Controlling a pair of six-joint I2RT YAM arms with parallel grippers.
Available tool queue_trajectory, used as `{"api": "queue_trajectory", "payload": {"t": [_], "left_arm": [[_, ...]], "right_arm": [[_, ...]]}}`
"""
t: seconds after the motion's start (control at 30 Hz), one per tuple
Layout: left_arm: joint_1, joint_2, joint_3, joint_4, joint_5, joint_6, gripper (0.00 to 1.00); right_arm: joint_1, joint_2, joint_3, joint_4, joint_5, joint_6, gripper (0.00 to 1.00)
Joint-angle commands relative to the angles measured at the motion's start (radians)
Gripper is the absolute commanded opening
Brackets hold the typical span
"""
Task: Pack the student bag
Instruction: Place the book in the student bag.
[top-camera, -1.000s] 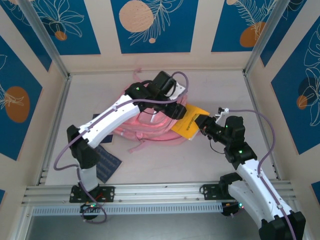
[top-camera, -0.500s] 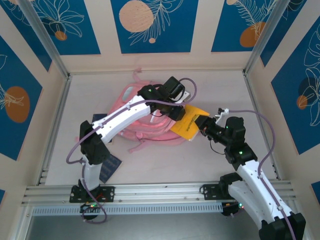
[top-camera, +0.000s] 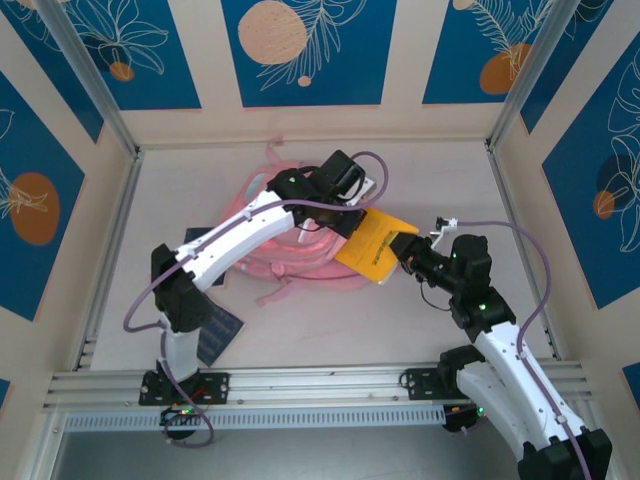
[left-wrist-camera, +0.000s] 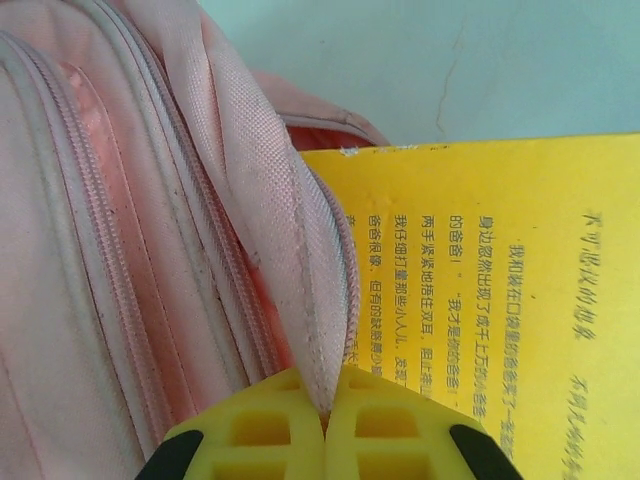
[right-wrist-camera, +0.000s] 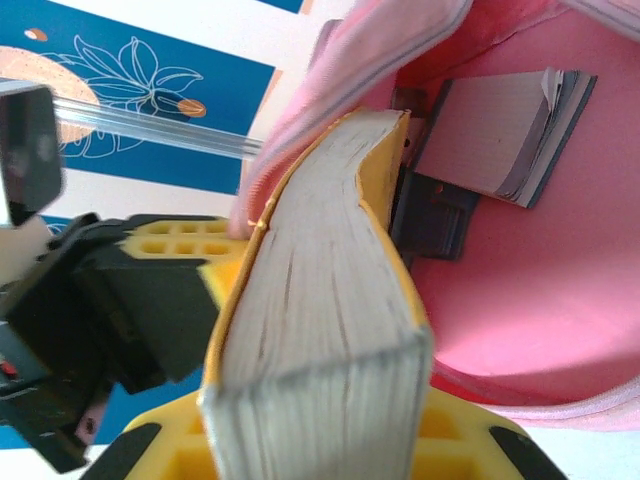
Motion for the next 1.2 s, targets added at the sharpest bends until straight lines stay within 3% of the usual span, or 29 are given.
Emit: {"api": "queue_trajectory", "payload": {"t": [0.0, 0.47, 0.67, 0.9, 1.17], "left_arm": [[0.035, -0.11, -0.01, 0.024, -0.013, 0.013, 0.0], [0.203, -0.299, -0.123, 0.066, 0.043, -0.025, 0.0], [0.231, -0.333, -0.143, 0.09, 0.083, -0.037, 0.0], [0.232, -0.343, -0.132, 0.105, 0.13, -0.048, 0.0], [0.232, -0.358, -0.115, 0.118, 0.169, -0.061, 0.0]], "right_arm": [[0.004, -0.025, 0.029, -0.004, 0.0, -0.069, 0.02], [0.004, -0.027, -0.026, -0.064, 0.009, -0.108, 0.02], [0.032, 0.01, -0.076, 0.134, -0.047, 0.024, 0.02], [0.136, 0.1, -0.034, 0.296, 0.04, 0.107, 0.02], [0.23, 0.326, 0.093, 0.427, 0.089, 0.139, 0.0]]}}
